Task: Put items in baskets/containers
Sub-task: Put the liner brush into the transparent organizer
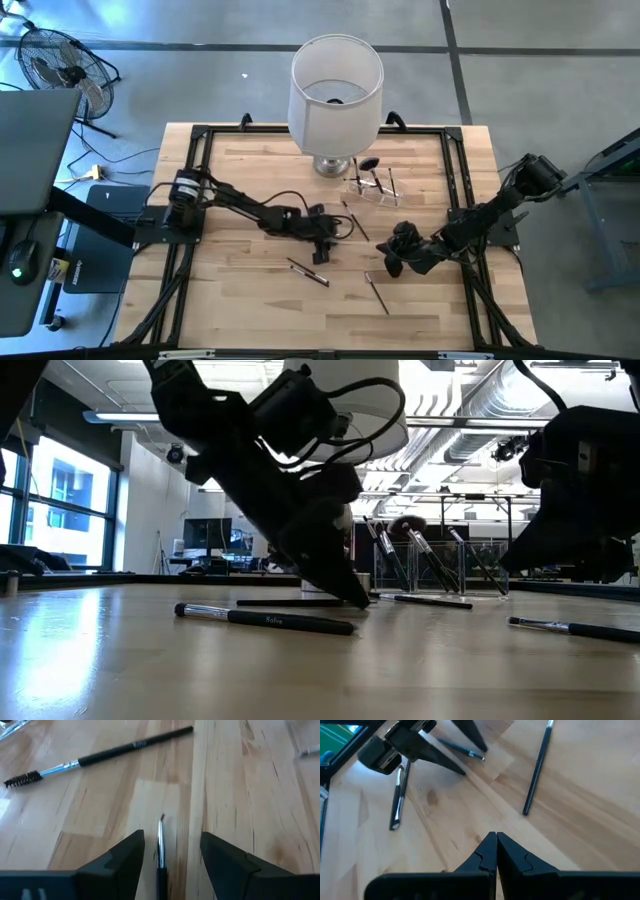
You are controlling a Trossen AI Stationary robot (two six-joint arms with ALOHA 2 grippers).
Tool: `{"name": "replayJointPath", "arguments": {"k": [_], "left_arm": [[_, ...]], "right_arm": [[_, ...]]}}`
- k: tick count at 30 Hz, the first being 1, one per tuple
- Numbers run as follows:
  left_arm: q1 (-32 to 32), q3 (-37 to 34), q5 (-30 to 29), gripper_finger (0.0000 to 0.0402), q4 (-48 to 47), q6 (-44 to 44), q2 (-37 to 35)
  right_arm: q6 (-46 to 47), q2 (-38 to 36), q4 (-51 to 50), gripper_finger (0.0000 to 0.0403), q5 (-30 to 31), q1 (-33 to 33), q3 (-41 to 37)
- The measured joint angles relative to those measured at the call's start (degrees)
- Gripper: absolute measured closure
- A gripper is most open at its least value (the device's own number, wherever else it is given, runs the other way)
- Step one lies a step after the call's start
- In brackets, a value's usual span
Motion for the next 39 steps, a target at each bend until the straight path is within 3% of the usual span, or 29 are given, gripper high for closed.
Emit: {"name": "replayJointPath", "arguments": {"k": [13, 20, 25, 30, 39], "left_arm": [[-0.4, -1.8, -5.0, 0.0257, 17.1, -2.0, 7.2], [-1.8, -3.2, -5.7, 0.0388, 17.4, -2.2, 7.2], [-1.8, -3.2, -5.3, 0.0398, 17.3, -0.5, 7.0], [-1.8, -3.7, -4.1, 0.04, 13.6, 0.7, 2.2], [-1.9, -4.1, -5.9, 0.0401, 1.1, 4.1, -6.0]], "right_arm": [[3.7, 0.0, 3.0, 0.0402, -6.2, 0.0, 0.0], [3.6, 0.0, 5.7, 0.0402, -6.1, -0.4, 0.0], [3.0, 0.0, 7.2, 0.0402, -5.8, -2.4, 0.0], [-1.4, 0.0, 11.4, 0.0402, -6.0, -4.1, 0.0], [-7.0, 0.0, 13.7, 0.0402, -5.5, -6.0, 0.0]]}}
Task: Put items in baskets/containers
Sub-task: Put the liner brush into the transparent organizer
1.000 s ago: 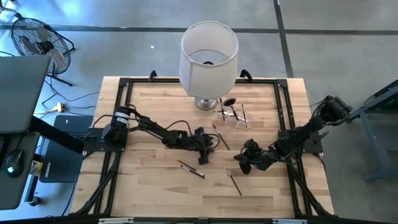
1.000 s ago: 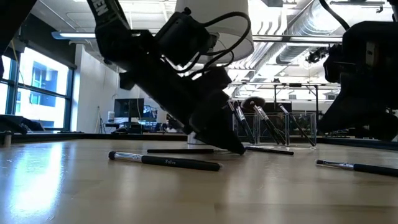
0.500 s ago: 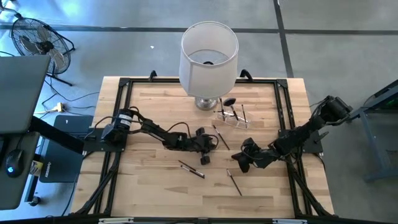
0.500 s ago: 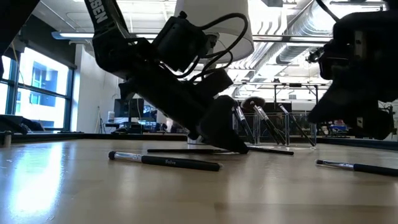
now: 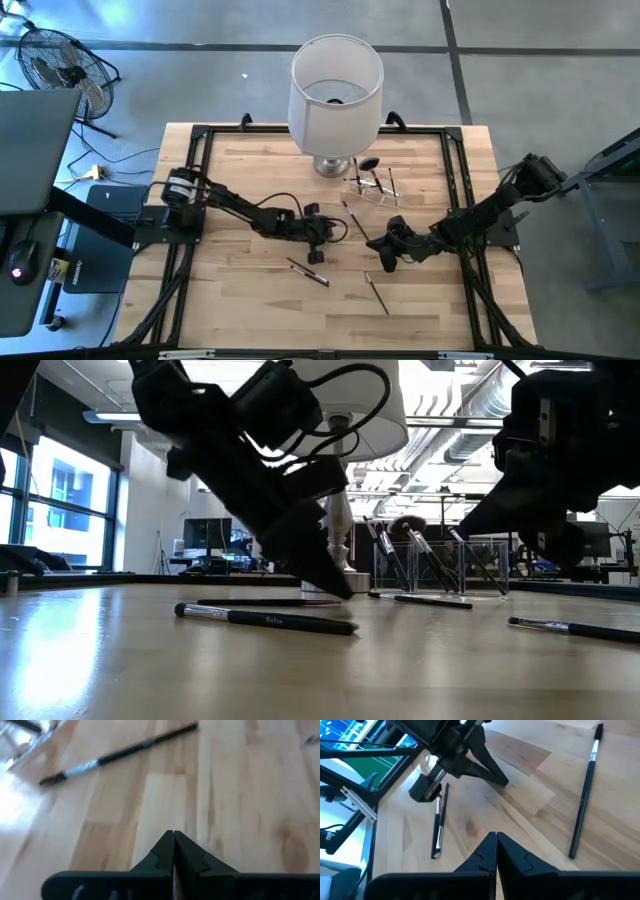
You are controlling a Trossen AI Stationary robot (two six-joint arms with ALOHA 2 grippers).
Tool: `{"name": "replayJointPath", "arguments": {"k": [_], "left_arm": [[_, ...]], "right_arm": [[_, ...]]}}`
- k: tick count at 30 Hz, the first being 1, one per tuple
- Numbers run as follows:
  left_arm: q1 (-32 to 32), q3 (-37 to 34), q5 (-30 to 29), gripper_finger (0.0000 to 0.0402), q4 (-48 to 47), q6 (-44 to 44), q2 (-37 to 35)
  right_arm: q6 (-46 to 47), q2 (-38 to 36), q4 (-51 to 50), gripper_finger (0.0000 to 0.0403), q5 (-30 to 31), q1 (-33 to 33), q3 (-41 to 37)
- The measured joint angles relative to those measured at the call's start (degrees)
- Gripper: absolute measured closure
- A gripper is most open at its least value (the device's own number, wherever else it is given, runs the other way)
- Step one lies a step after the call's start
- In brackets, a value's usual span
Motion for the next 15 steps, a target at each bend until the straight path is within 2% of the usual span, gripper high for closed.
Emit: {"name": "replayJointPath", "arguments": {"k": [15], "left_arm": [[0.0, 0.2, -1.7, 0.0401, -7.8, -0.7, -9.1]], "right_arm": [[-4.5, 0.0, 0.3, 0.0402, 2.0, 0.1, 0.0]]}}
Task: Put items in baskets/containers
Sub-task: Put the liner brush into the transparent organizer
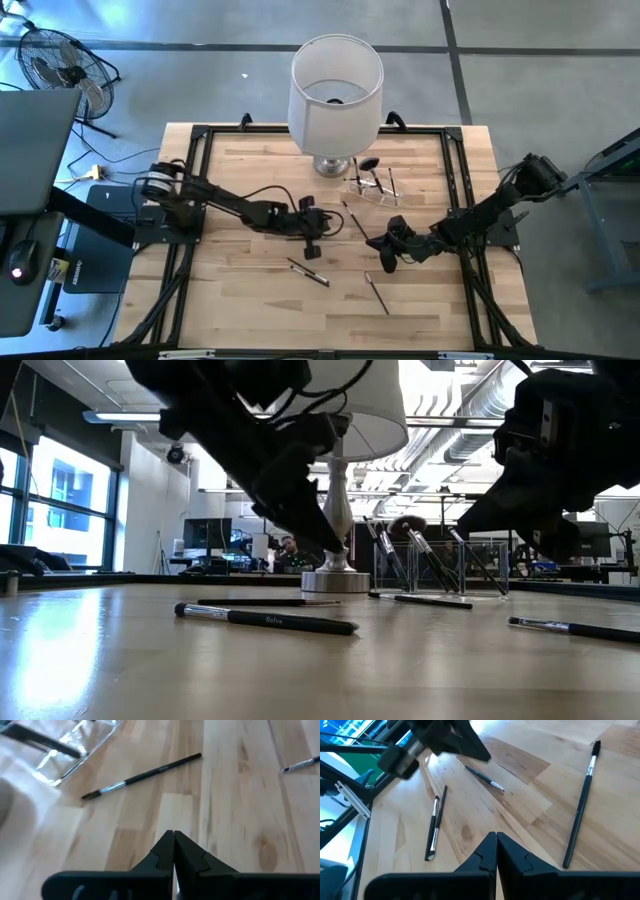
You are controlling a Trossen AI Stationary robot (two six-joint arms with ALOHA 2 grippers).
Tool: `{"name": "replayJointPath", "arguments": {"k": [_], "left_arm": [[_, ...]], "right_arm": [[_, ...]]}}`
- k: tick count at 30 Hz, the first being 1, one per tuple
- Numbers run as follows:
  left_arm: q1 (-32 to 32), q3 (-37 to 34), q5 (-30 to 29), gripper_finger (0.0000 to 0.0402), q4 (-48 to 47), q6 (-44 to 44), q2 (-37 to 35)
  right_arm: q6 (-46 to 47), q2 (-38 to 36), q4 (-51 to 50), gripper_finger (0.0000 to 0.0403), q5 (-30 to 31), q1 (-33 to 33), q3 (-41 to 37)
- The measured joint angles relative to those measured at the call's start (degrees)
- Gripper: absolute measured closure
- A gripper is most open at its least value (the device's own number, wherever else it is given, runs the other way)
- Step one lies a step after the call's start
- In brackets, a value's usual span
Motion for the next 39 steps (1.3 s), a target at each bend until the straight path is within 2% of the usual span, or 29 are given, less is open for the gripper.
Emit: {"name": "replayJointPath", "arguments": {"k": [4, 6, 12, 15, 22, 26, 39], "left_arm": [[0.0, 0.2, -0.4, 0.0401, -2.3, -1.1, -3.4], [0.0, 0.0, 0.2, 0.0401, -6.4, -1.5, -5.1], [0.0, 0.0, 3.0, 0.0392, -14.5, -1.3, -5.8], [0.0, 0.1, 5.1, 0.0373, -19.5, -1.3, -6.0], [0.0, 0.1, 5.2, 0.0308, -29.0, -2.2, -5.9], [0.0, 0.1, 5.2, 0.0288, -32.4, -1.9, -5.9], [0.0, 0.4, 10.3, 0.0282, -32.6, -2.6, -0.5]], "right_arm": [[-1.0, 0.0, 0.0, 0.0402, 0.0, 0.0, 0.0], [-1.6, 0.0, 0.0, 0.0402, 0.0, 0.0, 0.0], [-2.7, 0.0, -0.1, 0.0402, 0.1, 0.0, 0.0], [-3.3, 0.0, -0.1, 0.0402, 0.8, 0.0, 0.0], [-3.3, 0.0, -0.1, 0.0402, 2.6, 0.0, 0.0], [-3.2, 0.0, -0.1, 0.0402, 2.6, 0.0, 0.0], [-3.2, 0.0, 0.1, 0.0402, 2.6, 0.0, 0.0]]}}
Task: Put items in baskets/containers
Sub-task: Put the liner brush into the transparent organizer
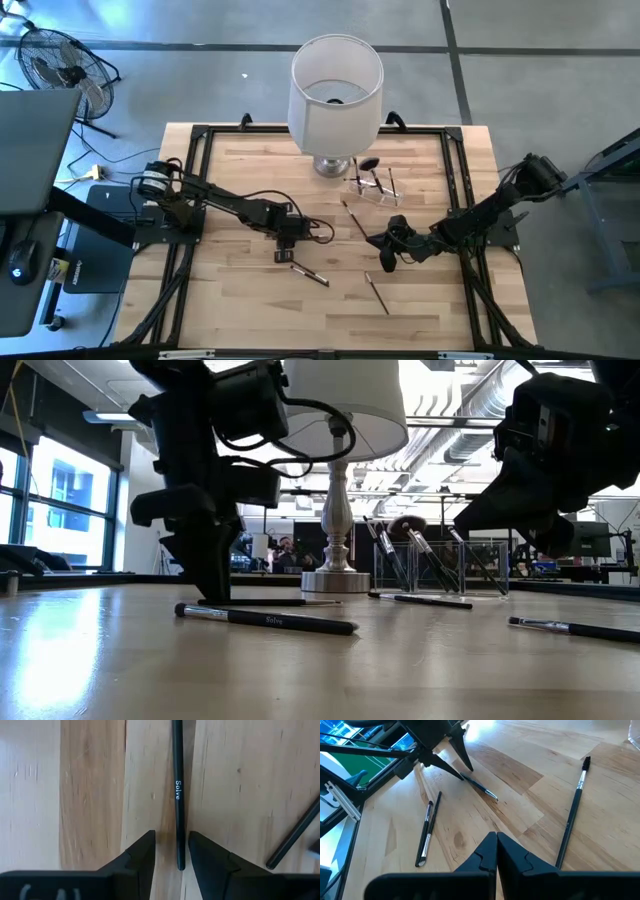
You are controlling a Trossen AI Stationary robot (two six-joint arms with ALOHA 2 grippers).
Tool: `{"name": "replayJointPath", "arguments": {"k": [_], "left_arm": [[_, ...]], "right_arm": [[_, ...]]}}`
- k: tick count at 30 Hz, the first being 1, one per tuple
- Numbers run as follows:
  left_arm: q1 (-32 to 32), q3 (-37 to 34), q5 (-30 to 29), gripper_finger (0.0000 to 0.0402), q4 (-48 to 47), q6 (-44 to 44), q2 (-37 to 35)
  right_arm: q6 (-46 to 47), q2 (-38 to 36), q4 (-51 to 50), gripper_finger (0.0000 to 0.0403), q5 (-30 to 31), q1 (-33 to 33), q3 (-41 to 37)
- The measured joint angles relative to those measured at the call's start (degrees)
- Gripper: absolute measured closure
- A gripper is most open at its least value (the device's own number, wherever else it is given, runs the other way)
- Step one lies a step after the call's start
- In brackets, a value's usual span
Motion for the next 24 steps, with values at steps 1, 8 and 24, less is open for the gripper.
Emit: {"name": "replayJointPath", "arguments": {"k": [1, 8, 24], "left_arm": [[0.0, 0.0, 0.2, 0.0282, 0.0, 0.0, 0.4], [0.0, 0.0, 2.2, 0.0377, -0.1, 0.2, 1.4], [0.0, -0.2, 2.0, 0.0398, 0.2, 1.5, 1.5]], "right_arm": [[0.0, 0.0, 0.0, 0.0402, 0.0, 0.0, 0.0], [-0.3, 0.0, 0.3, 0.0402, -0.1, 0.0, 0.0], [-29.8, 4.3, 1.0, 0.0384, -9.2, -9.9, 4.8]]}}
